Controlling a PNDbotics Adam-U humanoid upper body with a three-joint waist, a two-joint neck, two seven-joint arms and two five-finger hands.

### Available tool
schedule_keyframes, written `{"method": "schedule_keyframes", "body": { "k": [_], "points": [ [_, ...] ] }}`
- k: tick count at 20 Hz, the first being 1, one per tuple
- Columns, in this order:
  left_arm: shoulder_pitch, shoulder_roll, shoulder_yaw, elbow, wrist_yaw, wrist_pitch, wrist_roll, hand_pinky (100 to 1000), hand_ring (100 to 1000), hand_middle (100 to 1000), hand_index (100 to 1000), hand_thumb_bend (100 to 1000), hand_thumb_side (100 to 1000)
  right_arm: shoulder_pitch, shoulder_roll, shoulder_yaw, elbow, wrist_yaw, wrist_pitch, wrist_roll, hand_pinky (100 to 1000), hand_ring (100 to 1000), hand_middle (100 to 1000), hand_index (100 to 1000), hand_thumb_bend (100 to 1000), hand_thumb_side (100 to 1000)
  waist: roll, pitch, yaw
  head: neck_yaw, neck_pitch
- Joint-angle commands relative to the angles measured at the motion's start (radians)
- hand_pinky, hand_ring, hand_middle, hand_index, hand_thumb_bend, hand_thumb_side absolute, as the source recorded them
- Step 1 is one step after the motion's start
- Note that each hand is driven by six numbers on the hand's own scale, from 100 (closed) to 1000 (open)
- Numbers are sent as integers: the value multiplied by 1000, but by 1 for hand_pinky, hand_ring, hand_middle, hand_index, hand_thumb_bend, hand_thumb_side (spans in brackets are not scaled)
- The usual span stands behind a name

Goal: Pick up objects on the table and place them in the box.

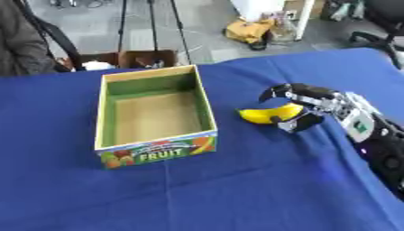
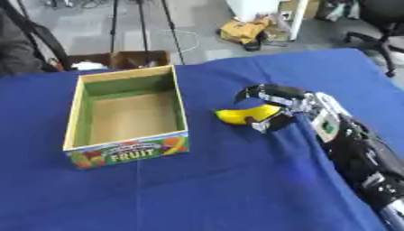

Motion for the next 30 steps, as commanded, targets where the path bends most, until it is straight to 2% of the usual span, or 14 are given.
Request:
{"method": "schedule_keyframes", "body": {
  "k": [1, 12, 18, 22, 30],
  "points": [
    [-9, 13, -1, -12, 2, -3, -2, 504, 704, 473, 567, 242, 1000, -9, -34, -17, 12, 36, -147, 127, 907, 891, 847, 881, 100, 312, -1, -16, 1, -2, -7],
    [-8, 14, -1, -12, 3, -5, -1, 504, 705, 475, 567, 242, 1000, -1, -42, -29, 60, 130, -142, 52, 911, 893, 848, 881, 100, 334, 0, -19, -2, 1, -9],
    [-7, 15, 0, -12, 4, -5, -1, 504, 705, 475, 567, 242, 1000, 3, -42, -26, 64, 148, -147, 32, 907, 881, 837, 869, 100, 301, 0, -21, -1, 1, -10],
    [-7, 15, 0, -12, 4, -5, 0, 504, 705, 476, 567, 242, 1000, 7, -43, -25, 62, 150, -148, 26, 898, 851, 796, 822, 100, 245, 0, -21, -2, 2, -10],
    [-8, 15, 1, -11, 5, -4, 0, 504, 705, 476, 567, 242, 1000, 12, -44, -25, 65, 156, -145, 25, 894, 834, 747, 721, 100, 240, -1, -21, -4, 3, -11]
  ]
}}
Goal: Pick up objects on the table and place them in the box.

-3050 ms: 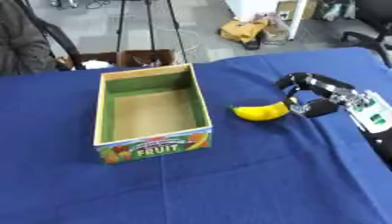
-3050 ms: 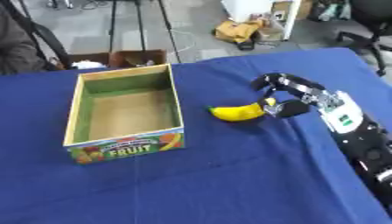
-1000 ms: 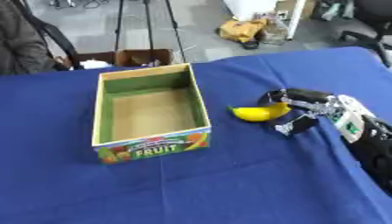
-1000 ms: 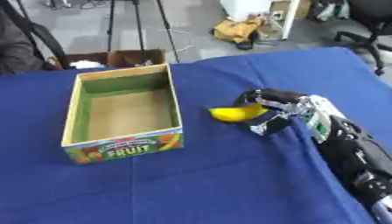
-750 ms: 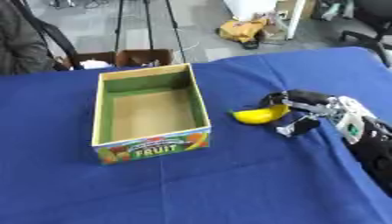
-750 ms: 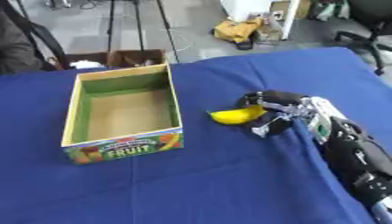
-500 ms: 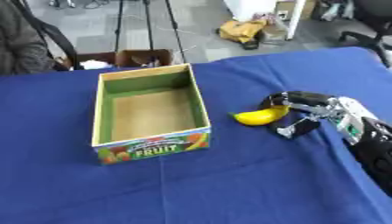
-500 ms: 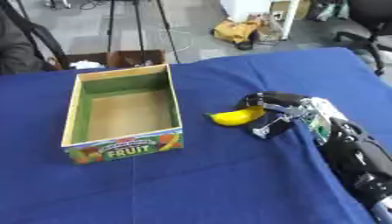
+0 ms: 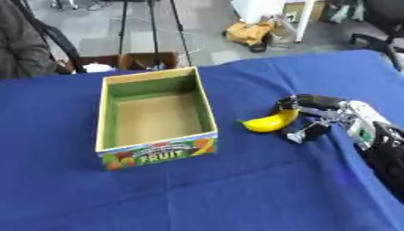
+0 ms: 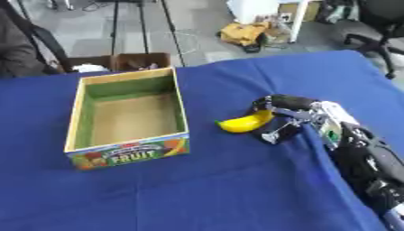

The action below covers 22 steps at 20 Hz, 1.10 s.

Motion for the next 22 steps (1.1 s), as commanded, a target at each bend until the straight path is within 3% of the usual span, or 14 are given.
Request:
{"method": "schedule_keyframes", "body": {
  "k": [1, 9, 12, 13, 14, 22],
  "points": [
    [-7, 17, 1, -11, 5, -2, 1, 504, 705, 477, 567, 242, 1000, -4, -42, -6, -2, 16, -85, 86, 894, 834, 746, 704, 100, 240, -1, -15, -3, 1, -9],
    [-7, 17, 1, -11, 5, -2, 1, 504, 705, 477, 567, 242, 1000, -2, -45, -7, -10, 10, -86, 78, 891, 829, 736, 632, 100, 233, -1, -17, -4, 1, -8],
    [-7, 17, 2, -11, 5, -1, 1, 504, 705, 477, 567, 243, 1000, -4, -48, -8, -20, 5, -87, 73, 883, 802, 708, 627, 100, 231, -2, -17, -4, 0, -8],
    [-7, 18, 2, -11, 5, -1, 1, 504, 705, 477, 567, 244, 1000, -4, -49, -8, -23, 3, -87, 71, 882, 795, 700, 625, 100, 269, -2, -17, -5, 0, -8],
    [-8, 18, 2, -11, 5, 0, 1, 504, 705, 477, 567, 243, 1000, -4, -50, -8, -26, 2, -87, 69, 881, 784, 689, 624, 100, 230, -3, -18, -5, 0, -8],
    [-10, 18, 4, -12, 5, 3, 4, 504, 705, 477, 566, 245, 1000, -5, -55, -9, -41, -9, -85, 63, 881, 779, 678, 622, 100, 228, -7, -18, -8, 2, -10]
  ]
}}
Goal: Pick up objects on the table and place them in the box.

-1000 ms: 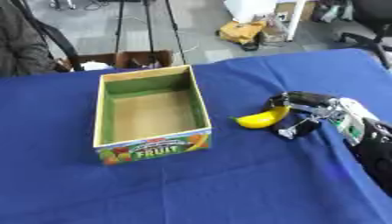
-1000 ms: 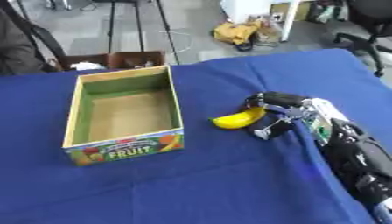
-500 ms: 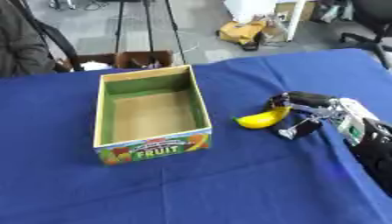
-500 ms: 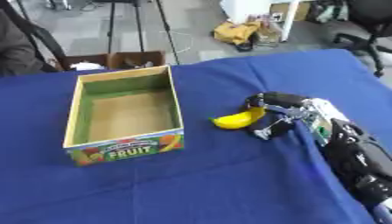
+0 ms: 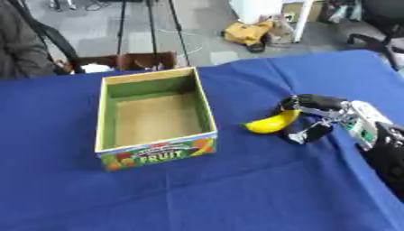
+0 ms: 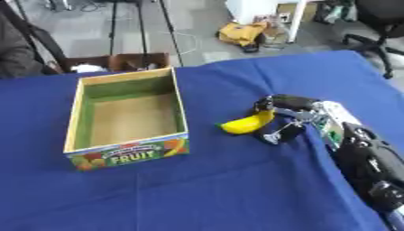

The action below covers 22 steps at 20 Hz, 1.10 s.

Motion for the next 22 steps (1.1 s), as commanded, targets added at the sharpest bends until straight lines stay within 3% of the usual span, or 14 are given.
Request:
{"method": "schedule_keyframes", "body": {
  "k": [1, 15, 16, 17, 22],
  "points": [
    [-10, 18, 4, -12, 5, 1, 3, 504, 705, 477, 566, 245, 1000, -14, -48, -9, -23, -10, -77, 70, 881, 780, 678, 622, 100, 228, -4, -18, -1, 2, -11],
    [-13, 24, 5, -13, 7, 7, 4, 504, 705, 477, 566, 248, 1000, -52, -76, -4, -82, -68, -79, 57, 888, 784, 682, 623, 100, 215, -16, -27, 0, 14, -15],
    [-13, 24, 4, -13, 7, 8, 4, 504, 705, 477, 566, 248, 1000, -58, -76, -1, -90, -76, -79, 59, 888, 784, 683, 623, 100, 268, -17, -28, 2, 14, -15],
    [-13, 25, 4, -13, 8, 9, 4, 504, 705, 477, 566, 248, 1000, -65, -77, 2, -99, -86, -79, 61, 889, 785, 683, 624, 100, 212, -17, -29, 5, 15, -15],
    [-14, 27, 2, -14, 11, 10, 2, 505, 705, 477, 566, 249, 1000, -99, -74, 23, -163, -148, -79, 82, 892, 787, 686, 626, 100, 206, -22, -35, 20, 12, -14]
  ]
}}
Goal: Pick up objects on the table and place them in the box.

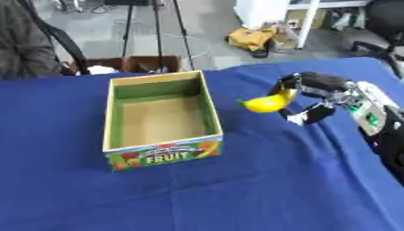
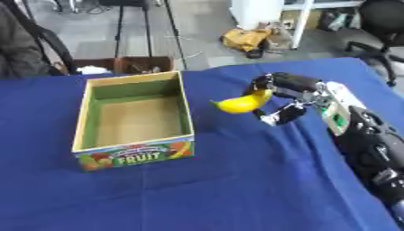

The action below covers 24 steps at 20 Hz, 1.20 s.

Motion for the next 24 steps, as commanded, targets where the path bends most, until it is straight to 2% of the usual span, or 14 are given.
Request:
{"method": "schedule_keyframes", "body": {
  "k": [1, 6, 11, 19, 22, 23, 24],
  "points": [
    [-12, 27, 1, -14, 7, 3, -1, 504, 705, 477, 566, 250, 1000, -35, -44, 8, -60, -48, -75, 92, 892, 787, 686, 626, 100, 205, -4, -21, 7, -1, -13],
    [-20, 26, -3, -15, 12, 7, -4, 505, 704, 477, 566, 253, 1000, -73, -22, 36, -117, -98, -75, 136, 899, 791, 690, 630, 100, 206, -10, -23, 30, -4, -17],
    [-39, 19, -15, -17, 24, 17, -13, 505, 704, 477, 566, 257, 1000, -103, 11, 68, -143, -115, -75, 188, 901, 793, 692, 632, 100, 210, -16, -23, 77, -14, -26],
    [-69, -1, -32, -24, 40, 32, -28, 505, 704, 477, 566, 260, 1000, -122, 76, 99, -123, -92, -75, 271, 895, 793, 692, 631, 100, 215, -21, -2, 160, -44, -43],
    [-74, -8, -36, -26, 40, 34, -32, 505, 704, 477, 565, 259, 1000, -127, 98, 106, -109, -81, -75, 297, 893, 792, 692, 631, 100, 217, -19, 6, 178, -52, -40],
    [-75, -10, -37, -26, 41, 34, -33, 505, 704, 477, 565, 259, 1000, -127, 104, 109, -103, -77, -75, 305, 892, 792, 692, 632, 100, 191, -18, 8, 182, -55, -38],
    [-75, -11, -38, -26, 42, 34, -34, 505, 704, 477, 565, 258, 1000, -129, 110, 110, -96, -73, -75, 313, 892, 792, 693, 634, 100, 219, -17, 9, 184, -57, -38]
  ]
}}
